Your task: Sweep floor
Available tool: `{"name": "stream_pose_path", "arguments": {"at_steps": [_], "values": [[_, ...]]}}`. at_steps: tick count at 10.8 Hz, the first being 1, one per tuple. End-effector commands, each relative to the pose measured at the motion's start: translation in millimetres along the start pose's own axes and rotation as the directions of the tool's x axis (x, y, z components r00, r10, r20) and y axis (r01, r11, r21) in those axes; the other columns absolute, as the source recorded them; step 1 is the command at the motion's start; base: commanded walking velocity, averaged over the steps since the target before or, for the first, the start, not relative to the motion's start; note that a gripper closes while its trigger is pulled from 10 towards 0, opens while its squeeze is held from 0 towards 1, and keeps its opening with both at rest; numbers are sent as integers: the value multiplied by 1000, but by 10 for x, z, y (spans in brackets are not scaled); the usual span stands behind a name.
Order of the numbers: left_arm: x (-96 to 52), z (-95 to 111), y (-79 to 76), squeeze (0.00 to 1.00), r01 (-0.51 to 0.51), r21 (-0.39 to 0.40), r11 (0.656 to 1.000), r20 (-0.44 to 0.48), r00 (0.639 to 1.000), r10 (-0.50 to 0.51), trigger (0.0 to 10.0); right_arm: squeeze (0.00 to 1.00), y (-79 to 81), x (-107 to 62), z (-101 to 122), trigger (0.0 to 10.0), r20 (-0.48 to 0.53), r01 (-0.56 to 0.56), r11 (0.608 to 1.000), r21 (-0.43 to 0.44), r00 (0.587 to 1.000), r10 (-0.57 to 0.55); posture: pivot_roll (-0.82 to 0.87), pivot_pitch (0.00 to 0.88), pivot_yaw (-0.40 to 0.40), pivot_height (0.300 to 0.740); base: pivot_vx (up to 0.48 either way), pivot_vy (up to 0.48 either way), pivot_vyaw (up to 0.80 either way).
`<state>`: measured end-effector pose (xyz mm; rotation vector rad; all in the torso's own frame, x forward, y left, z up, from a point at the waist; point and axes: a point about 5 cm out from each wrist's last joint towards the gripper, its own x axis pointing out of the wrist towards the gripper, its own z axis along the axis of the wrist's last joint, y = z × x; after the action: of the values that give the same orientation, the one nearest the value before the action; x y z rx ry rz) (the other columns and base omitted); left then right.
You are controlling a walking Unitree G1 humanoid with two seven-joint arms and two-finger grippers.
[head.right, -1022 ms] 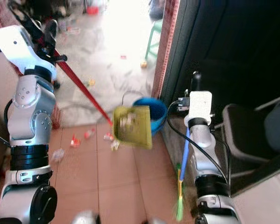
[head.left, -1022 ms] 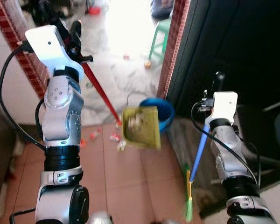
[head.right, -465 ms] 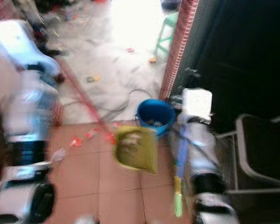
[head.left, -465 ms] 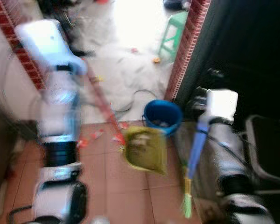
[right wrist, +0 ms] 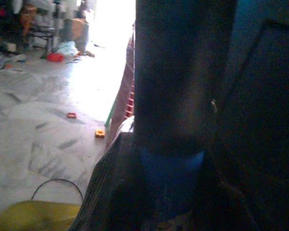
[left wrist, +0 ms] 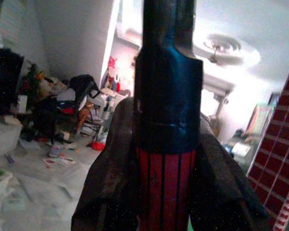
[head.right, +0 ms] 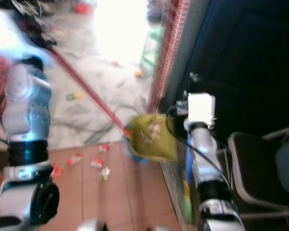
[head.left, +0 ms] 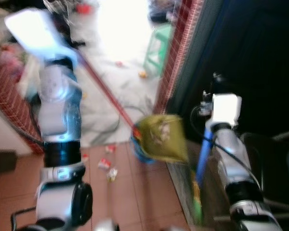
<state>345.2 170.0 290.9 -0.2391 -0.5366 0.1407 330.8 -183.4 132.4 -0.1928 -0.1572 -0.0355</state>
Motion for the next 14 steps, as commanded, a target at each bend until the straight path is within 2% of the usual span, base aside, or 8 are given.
{"name": "stream_pose_path", "arguments": {"at_steps": [1,4,7,9,11,12,14], "values": [[63,186,-145,0,42,-6,999,86,995,-41,10000,0,-115,22,73,10000,35,33,999,-9,999,-33,-9,3,-29,740,472,0,0],[66,154,-109,0,26,3,1000,84,996,-27,10000,0,-119,20,61,10000,31,31,999,-15,999,-31,-10,3,-29,740,471,0,0],[77,165,-96,0,5,63,998,102,995,-11,10000,0,-119,14,52,10000,28,27,1000,-11,999,-26,-11,4,-27,740,436,0,0],[64,146,-121,0,14,88,996,110,994,-24,10000,0,-113,24,57,10000,28,23,1000,-12,999,-23,-7,0,-33,740,0,0,0],[-14,51,-189,0,52,161,986,116,991,-71,10000,0,-95,33,61,10000,30,17,1000,-8,999,-16,-6,0,-33,740,0,0,0],[-54,19,-238,0,78,223,972,132,985,-110,10000,0,-79,40,69,10000,33,16,1000,-4,999,-16,-1,0,-25,740,0,0,0],[-107,-2,-355,0,98,276,956,164,976,-147,10000,0,-106,-4,33,10000,22,22,1000,-1,1000,-22,15,13,-34,740,0,0,0]]}}
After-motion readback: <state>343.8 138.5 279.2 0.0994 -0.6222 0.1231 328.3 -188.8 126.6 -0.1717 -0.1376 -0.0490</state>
